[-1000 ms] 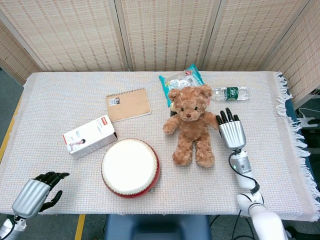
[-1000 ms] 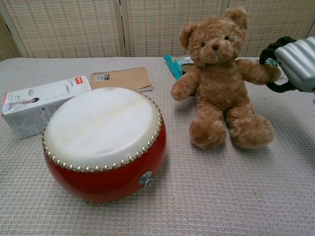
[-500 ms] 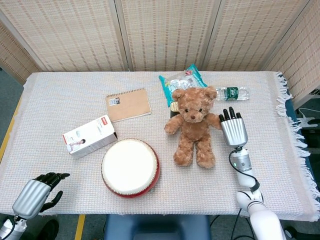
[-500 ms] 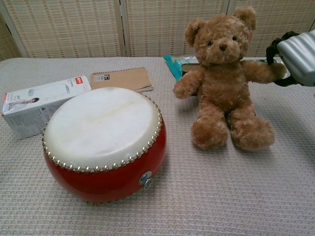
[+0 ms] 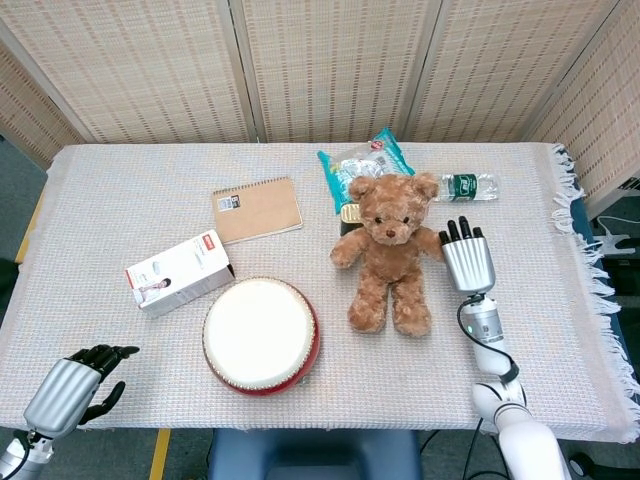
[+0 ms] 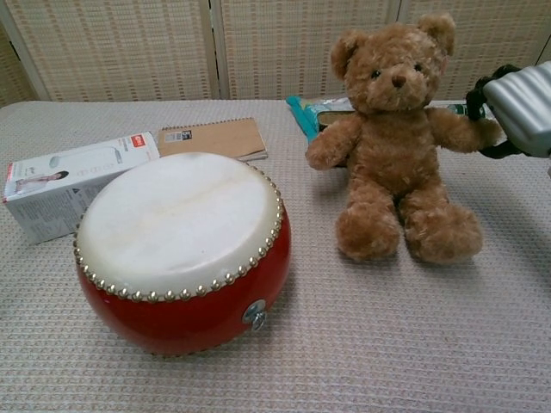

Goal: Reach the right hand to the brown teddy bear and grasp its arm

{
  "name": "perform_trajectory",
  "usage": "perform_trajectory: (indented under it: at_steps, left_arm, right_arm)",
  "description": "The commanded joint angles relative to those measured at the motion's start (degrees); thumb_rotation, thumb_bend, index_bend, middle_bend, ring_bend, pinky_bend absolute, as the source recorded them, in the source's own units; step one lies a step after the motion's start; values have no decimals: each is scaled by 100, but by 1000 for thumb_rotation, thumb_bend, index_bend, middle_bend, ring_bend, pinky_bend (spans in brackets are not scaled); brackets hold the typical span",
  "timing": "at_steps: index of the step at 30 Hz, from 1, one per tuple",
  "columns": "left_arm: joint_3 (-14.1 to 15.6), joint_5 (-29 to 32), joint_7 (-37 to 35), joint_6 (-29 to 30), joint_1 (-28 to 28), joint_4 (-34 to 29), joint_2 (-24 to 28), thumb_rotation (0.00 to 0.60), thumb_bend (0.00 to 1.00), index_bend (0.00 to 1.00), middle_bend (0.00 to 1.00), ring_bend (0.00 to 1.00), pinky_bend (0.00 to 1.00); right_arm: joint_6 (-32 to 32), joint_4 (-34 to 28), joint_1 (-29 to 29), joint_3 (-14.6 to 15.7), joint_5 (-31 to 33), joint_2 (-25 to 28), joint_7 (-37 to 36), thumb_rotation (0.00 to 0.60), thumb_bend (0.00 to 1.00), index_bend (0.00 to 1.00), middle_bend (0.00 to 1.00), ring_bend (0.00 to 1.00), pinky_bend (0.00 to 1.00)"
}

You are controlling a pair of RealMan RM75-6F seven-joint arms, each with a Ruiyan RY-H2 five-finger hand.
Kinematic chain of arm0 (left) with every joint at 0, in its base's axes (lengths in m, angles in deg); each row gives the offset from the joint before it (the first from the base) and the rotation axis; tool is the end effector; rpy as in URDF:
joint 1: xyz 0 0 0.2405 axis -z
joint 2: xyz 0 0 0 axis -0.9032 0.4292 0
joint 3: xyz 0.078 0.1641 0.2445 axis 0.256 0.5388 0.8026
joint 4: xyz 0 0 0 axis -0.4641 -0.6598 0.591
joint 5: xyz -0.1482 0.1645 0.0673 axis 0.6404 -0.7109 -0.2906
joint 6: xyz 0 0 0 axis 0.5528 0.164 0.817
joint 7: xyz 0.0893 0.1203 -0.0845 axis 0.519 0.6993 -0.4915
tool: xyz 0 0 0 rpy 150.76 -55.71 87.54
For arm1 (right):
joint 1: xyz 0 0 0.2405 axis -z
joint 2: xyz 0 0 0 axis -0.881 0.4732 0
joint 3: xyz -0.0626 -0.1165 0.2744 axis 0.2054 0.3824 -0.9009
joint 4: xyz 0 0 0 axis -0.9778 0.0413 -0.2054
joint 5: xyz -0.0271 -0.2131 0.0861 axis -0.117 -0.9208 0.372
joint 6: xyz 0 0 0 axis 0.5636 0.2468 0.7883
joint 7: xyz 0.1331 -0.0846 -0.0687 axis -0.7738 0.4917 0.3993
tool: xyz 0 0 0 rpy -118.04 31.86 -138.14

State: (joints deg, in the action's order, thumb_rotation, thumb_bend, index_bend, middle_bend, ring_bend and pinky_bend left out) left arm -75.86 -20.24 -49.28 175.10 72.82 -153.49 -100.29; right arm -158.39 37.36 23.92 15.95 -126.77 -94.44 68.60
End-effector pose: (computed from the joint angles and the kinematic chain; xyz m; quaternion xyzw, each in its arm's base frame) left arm -0.3270 0.1880 0.1250 -0.7258 -0.3169 -0.3906 0.4693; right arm -0.2952 -0.4391 -0.0191 0.6247 -0.1083 0.3703 0.6789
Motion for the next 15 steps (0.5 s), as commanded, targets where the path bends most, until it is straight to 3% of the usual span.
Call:
perform_trajectory:
  at_steps: [1,11,15]
  left_arm:
    - [5,-13,1,3,-1,14,-3,600,434,244,343,326,507]
    - [4,-7,12,-11,1,-5,-2,600,434,244,344,325,508]
    - [0,7,12,-16,-1,7,-6,600,434,244,344,325,507]
  right_arm:
    - [-165,-36,-78,-141,149,-18,-235,600,158,657,395,284,621]
    - [486,110,52,145,-5,-24,110,600,158,657,395,284,621]
    - [273,103,13,98,46,-37,116,600,158,657,395,284,621]
